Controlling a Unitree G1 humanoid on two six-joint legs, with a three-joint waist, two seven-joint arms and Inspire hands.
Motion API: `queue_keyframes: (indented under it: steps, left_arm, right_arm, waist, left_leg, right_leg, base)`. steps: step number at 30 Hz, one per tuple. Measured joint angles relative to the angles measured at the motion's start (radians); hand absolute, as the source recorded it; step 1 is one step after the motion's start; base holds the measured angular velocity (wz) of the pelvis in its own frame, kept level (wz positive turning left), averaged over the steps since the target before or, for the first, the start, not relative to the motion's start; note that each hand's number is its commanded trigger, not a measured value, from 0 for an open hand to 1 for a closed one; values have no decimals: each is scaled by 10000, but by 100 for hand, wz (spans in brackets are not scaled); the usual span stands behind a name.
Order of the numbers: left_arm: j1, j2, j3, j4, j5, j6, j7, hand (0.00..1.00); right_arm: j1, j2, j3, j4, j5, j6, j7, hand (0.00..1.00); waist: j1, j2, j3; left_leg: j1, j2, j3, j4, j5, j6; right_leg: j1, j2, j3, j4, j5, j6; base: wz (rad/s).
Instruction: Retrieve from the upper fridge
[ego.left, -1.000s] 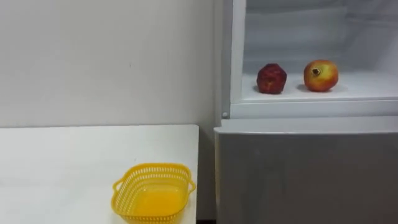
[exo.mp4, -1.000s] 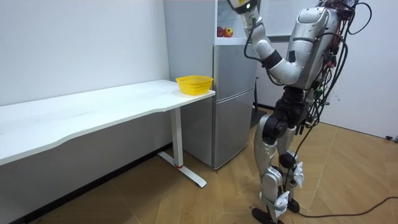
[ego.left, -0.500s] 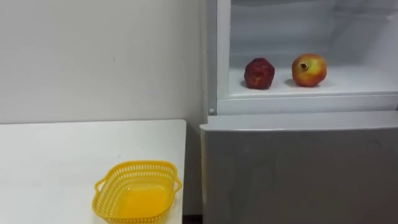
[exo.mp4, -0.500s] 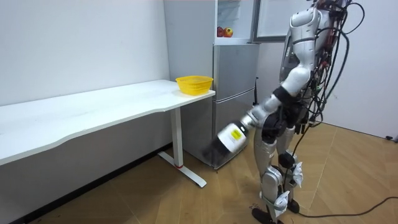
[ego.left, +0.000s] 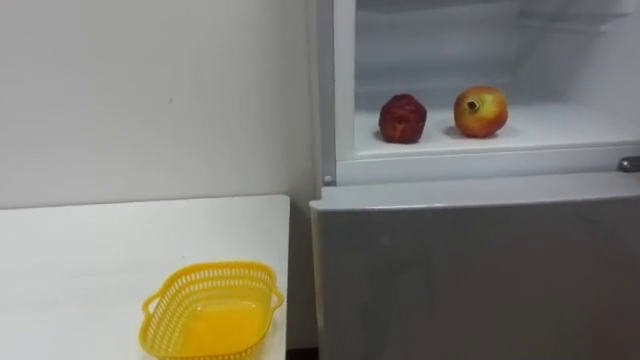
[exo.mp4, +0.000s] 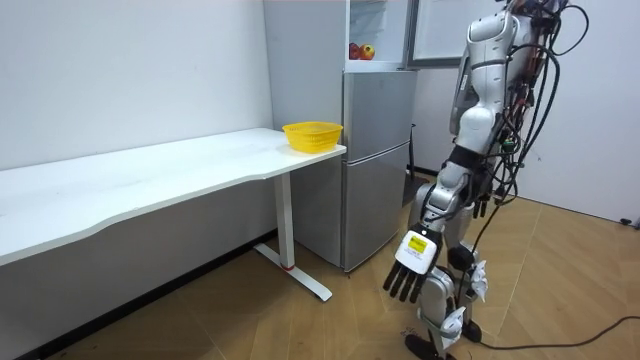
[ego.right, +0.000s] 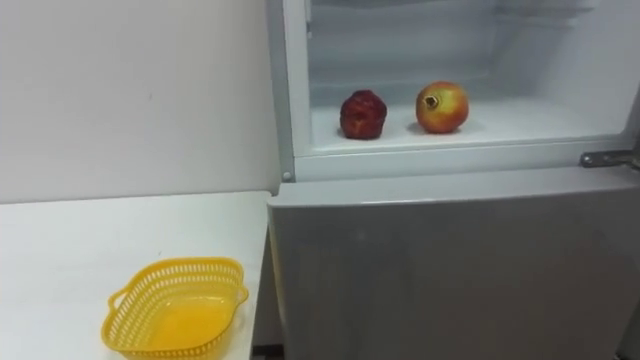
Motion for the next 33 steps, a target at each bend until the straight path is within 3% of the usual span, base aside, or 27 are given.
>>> queue_keyframes:
  steps: [4,5,8,12,13,18,20,23,25,28,33]
  left_arm:
    - [-310,-26,-10,-15,684,65,-251,0]
    - [-367,-26,15,-39,736,64,-271,0]
    - [-465,4,103,-219,776,-17,-365,0]
    - [-372,60,98,-356,852,-199,-420,0]
    - [-357,112,82,-356,804,-204,-438,0]
    - [-209,116,76,-353,962,-377,-443,0]
    - [-44,75,78,-333,1082,-402,-444,0]
    - [157,44,77,-362,1078,-408,-482,0]
    - [198,33,75,-358,1094,-449,-623,0]
    - [191,64,75,-357,1108,-576,-661,0]
    - [210,54,72,-347,1102,-831,-867,0]
  right_arm:
    - [81,4,-117,-501,1418,-26,-705,0]
    - [92,8,-199,-700,1608,-26,-823,0]
    - [89,32,-704,-2419,2506,-139,-1351,0]
    - [81,86,-1189,-6437,3322,-502,-2393,0]
    - [74,89,-1178,-7421,3502,-820,-2737,0]
    - [51,113,-1087,-10349,3449,-1441,-3517,0]
    - [30,109,-1097,-11052,3476,-1561,-3787,0]
    - [-61,84,-1153,-12118,3492,-1648,-4093,0]
    - [-152,26,-1143,-12940,3383,-1808,-4167,0]
    - [-175,-3,-1109,-14054,3345,-1838,-4294,0]
    - [-475,-119,-1038,-15267,3041,-2223,-4443,0]
  waist:
    - [-100,-47,5]
    - [-119,-113,-25]
    - [-228,-158,5]
    - [-391,-278,10]
    - [-400,-353,8]
    - [-336,-476,-48]
    - [-338,-440,-39]
    - [-354,-403,-93]
    - [-356,-269,-68]
    - [-332,-189,-98]
    - [-290,-259,-57]
  left_leg:
    - [11,10,45,47,2,2]
    - [12,9,54,47,2,3]
    - [-13,6,70,35,3,6]
    - [-16,-3,181,8,4,6]
    - [-2,7,185,17,3,4]
    - [-29,36,239,18,1,0]
    - [-26,37,263,23,1,0]
    - [-113,24,268,21,1,0]
    - [-143,14,271,5,3,1]
    - [-127,36,285,18,6,-3]
    - [-161,101,308,43,11,-19]
  right_leg:
    - [-51,7,113,-1,-3,-7]
    - [-54,5,123,2,-3,-6]
    - [-123,-8,105,-2,-4,-3]
    - [-251,11,139,-3,-1,1]
    - [-221,26,145,-26,0,-1]
    - [-265,84,379,-17,4,-7]
    - [-265,78,364,-15,4,-7]
    - [-374,62,369,-11,6,-7]
    - [-400,55,390,-9,6,-6]
    - [-421,73,374,8,6,-6]
    - [-452,121,382,50,46,-69]
  base:
    - [-5]
    - [-7]
    - [-3]
    - [-5]
    - [0]
    - [-1]
    - [-5]
    - [-5]
    - [-5]
    - [0]
    - [-1]
